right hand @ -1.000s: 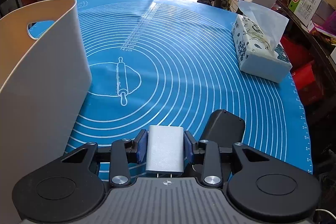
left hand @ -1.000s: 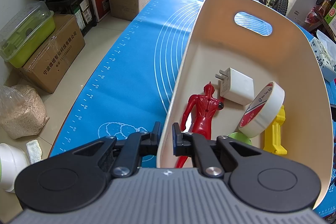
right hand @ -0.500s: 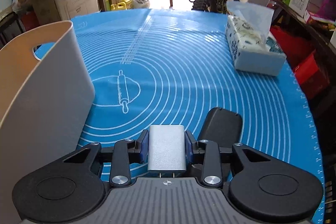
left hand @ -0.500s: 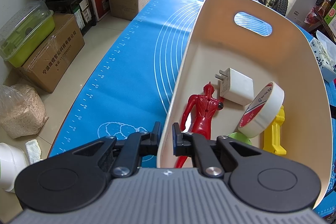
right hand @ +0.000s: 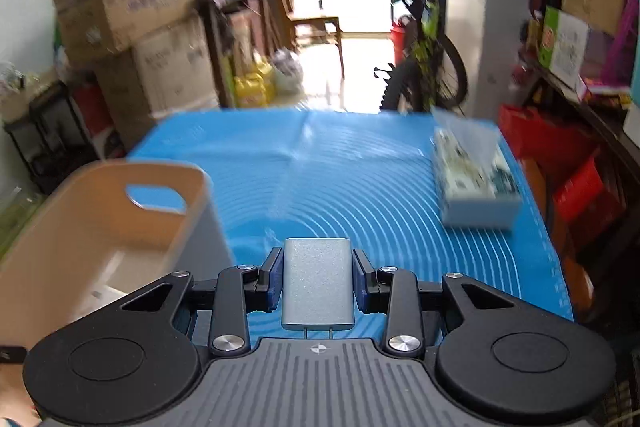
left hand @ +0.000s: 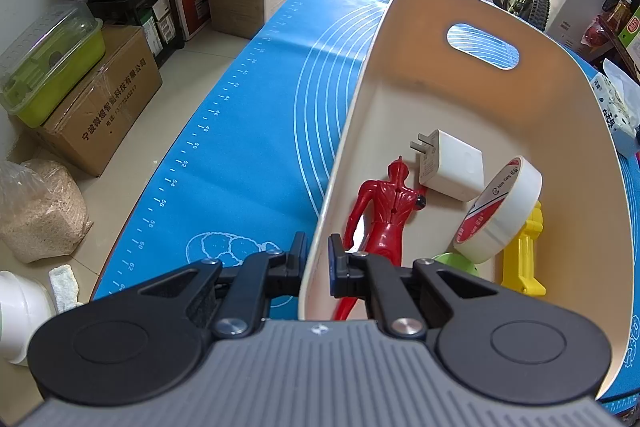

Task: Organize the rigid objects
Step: 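Carry the small white charger into the basket and release it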

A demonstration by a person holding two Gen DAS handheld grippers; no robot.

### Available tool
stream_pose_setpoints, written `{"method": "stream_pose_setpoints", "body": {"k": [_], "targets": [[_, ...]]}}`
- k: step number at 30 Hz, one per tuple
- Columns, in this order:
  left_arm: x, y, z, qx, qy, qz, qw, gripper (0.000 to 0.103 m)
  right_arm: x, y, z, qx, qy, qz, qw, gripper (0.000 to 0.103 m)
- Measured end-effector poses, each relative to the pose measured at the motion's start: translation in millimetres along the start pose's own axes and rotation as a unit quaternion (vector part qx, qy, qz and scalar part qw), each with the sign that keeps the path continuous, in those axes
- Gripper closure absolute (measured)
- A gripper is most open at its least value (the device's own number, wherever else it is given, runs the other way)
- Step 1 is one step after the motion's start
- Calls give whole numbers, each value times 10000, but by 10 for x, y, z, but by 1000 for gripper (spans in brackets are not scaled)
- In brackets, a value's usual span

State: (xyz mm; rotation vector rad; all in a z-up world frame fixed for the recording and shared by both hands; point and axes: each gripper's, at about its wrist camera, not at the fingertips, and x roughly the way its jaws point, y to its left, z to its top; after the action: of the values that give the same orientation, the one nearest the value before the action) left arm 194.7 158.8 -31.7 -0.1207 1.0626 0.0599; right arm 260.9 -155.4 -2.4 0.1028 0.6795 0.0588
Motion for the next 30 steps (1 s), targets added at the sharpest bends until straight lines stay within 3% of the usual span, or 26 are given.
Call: {"method": "stream_pose_setpoints", "body": {"k": [7, 13, 26, 30], "targets": [[2, 0, -4, -5, 0, -5, 10000, 92, -219, 583, 163, -478, -145, 656, 9966, 61], [1, -2, -3, -5, 2, -5, 10000, 92, -143, 1069, 78, -780, 144, 1136, 9904, 61], [2, -6, -7, -6, 2, -8, 10000, 92, 154, 1826, -354, -1596, 990, 1335, 9731, 61], [-3, -13, -7, -9, 3, -16, 10000, 92, 142, 1917, -384, -1747, 978, 1305, 9710, 61]]}}
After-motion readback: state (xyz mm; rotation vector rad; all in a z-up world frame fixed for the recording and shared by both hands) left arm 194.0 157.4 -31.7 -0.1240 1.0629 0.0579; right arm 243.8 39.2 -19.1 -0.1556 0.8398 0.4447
